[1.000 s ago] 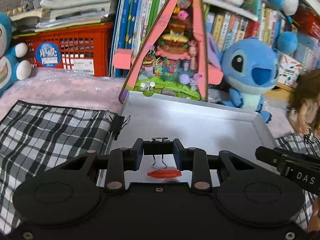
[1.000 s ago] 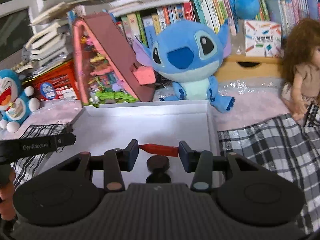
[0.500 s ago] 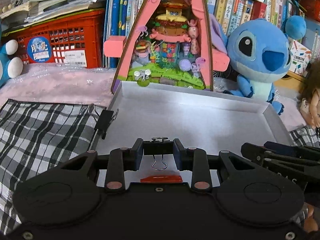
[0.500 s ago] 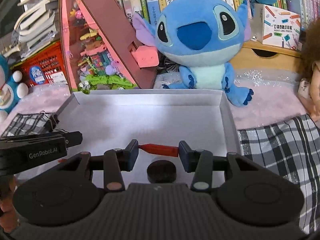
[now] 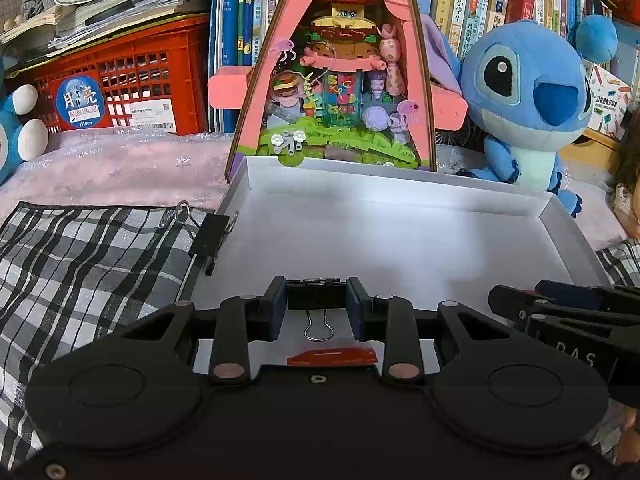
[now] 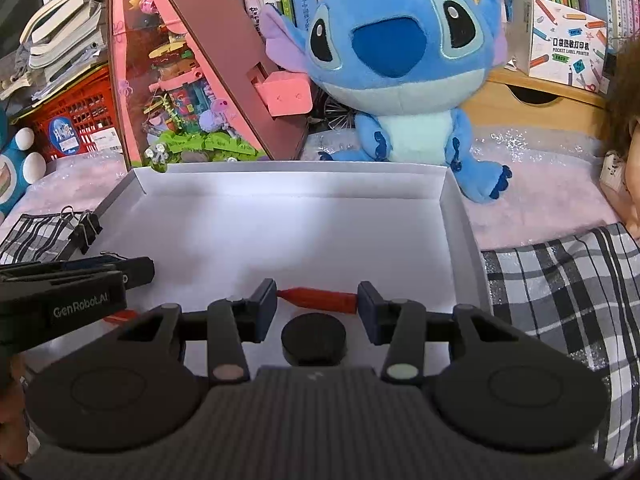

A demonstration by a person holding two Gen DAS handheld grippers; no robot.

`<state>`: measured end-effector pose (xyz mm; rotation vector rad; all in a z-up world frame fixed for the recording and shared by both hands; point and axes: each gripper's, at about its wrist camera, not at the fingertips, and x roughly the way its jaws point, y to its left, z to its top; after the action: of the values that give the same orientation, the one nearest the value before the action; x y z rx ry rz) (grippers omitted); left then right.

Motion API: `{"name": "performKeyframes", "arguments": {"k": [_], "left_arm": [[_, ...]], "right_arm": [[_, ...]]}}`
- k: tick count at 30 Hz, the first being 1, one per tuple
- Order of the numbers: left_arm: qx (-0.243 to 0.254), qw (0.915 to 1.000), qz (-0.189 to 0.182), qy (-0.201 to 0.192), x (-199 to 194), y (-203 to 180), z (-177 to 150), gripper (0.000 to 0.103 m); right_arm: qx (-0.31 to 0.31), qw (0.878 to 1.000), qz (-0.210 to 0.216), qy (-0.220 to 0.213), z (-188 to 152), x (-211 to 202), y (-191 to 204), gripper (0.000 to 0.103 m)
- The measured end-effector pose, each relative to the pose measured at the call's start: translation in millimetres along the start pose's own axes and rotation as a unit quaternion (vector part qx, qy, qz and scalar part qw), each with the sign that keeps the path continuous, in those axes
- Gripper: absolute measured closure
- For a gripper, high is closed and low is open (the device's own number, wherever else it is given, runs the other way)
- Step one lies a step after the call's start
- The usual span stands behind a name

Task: Organize rigid objects
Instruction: 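Carry the binder clip and red screwdriver over the white box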

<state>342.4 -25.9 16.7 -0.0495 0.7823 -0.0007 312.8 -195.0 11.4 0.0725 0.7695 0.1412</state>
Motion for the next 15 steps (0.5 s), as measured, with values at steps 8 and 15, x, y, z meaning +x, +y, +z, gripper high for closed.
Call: {"name": "performKeyframes", "arguments": {"k": [8, 15], "left_arm": [[0.002, 1.0, 0.002, -0.003, 0.8, 0.0, -1.9, 0.073], [0.009, 0.9999, 0.003, -0.006, 0.5, -1.0, -3.0, 0.073]], "right_arm": [[0.003, 1.0, 0.003, -0.001, -0.5, -0.1, -1.2, 0.054], [0.004, 1.0, 0.004, -0.002, -0.9, -0.4, -1.6, 0.049]]}}
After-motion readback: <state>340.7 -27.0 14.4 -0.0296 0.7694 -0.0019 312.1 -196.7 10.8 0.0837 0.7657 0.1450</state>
